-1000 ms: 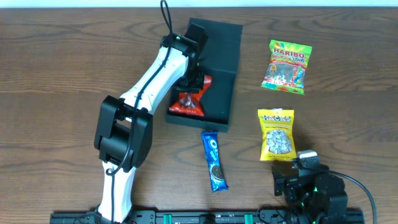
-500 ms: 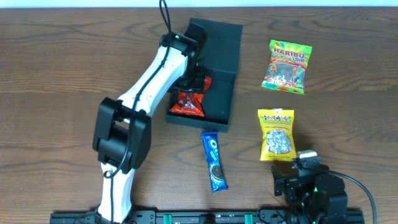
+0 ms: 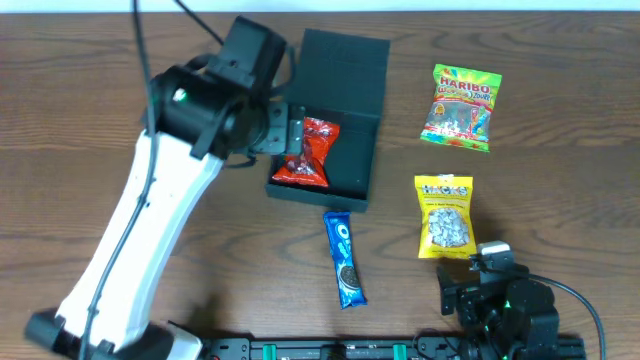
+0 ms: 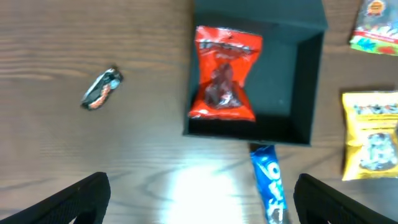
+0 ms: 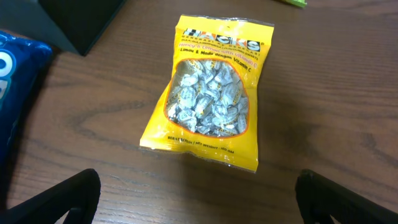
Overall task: Pack container
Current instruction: 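Open the left gripper and withdraw it from the box, then reach the right gripper down to the yellow HACKS bag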
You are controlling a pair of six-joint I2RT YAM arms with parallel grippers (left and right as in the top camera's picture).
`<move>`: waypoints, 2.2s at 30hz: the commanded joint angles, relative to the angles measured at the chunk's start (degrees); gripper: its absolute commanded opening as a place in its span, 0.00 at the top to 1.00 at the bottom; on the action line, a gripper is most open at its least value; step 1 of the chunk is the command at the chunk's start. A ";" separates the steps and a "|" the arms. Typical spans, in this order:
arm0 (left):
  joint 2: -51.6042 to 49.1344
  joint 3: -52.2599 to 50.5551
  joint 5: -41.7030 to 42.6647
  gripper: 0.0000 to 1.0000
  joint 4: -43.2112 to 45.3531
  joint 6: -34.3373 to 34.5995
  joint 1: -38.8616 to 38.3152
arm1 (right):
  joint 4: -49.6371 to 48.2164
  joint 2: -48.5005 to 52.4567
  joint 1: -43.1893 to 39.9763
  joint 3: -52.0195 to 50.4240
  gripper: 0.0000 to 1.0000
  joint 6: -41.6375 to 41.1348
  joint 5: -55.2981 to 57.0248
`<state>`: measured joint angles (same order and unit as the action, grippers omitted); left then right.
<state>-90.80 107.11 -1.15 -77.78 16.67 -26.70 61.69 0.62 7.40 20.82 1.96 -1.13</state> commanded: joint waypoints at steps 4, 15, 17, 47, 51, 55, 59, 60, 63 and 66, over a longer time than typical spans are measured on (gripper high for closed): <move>10.91 -12.31 -4.22 0.05 3.58 1.51 -0.02 | 0.24 -0.31 -0.35 -0.37 0.01 0.28 -0.44; 33.07 -32.87 -7.96 0.05 10.12 6.51 0.00 | -10.01 -0.31 -0.35 -0.37 0.01 2.38 1.92; 34.67 -32.87 -8.46 0.05 10.16 6.51 0.00 | -15.82 -0.31 -0.35 -0.37 0.01 2.38 1.25; 35.95 -32.87 -8.24 0.05 4.46 9.29 0.00 | 0.20 34.18 -0.35 33.40 0.01 -24.09 4.37; 35.95 -32.87 -8.24 0.05 4.28 9.29 0.00 | 6.97 47.91 -0.35 39.98 0.01 -23.76 3.89; 35.95 -32.87 -8.22 0.05 4.28 9.29 0.00 | 6.84 58.42 -0.35 40.09 0.01 -23.76 3.93; 35.95 -32.87 -7.32 0.05 4.28 9.29 0.00 | 6.86 67.12 -0.35 40.09 0.01 -19.06 3.82; 35.93 -32.87 -6.75 0.05 4.28 9.29 0.00 | 6.75 68.91 -0.35 40.09 0.01 -18.10 3.82; 35.74 -32.87 -6.29 0.05 4.28 9.29 0.00 | 5.25 74.03 -0.35 40.09 0.01 -17.51 3.67; 35.69 -32.87 -6.29 0.05 4.31 9.29 0.00 | 2.51 78.01 -0.35 40.09 0.01 -17.53 3.72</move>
<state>-54.98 74.26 -7.68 -73.30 25.52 -26.70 64.99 77.03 7.40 60.38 -17.08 2.15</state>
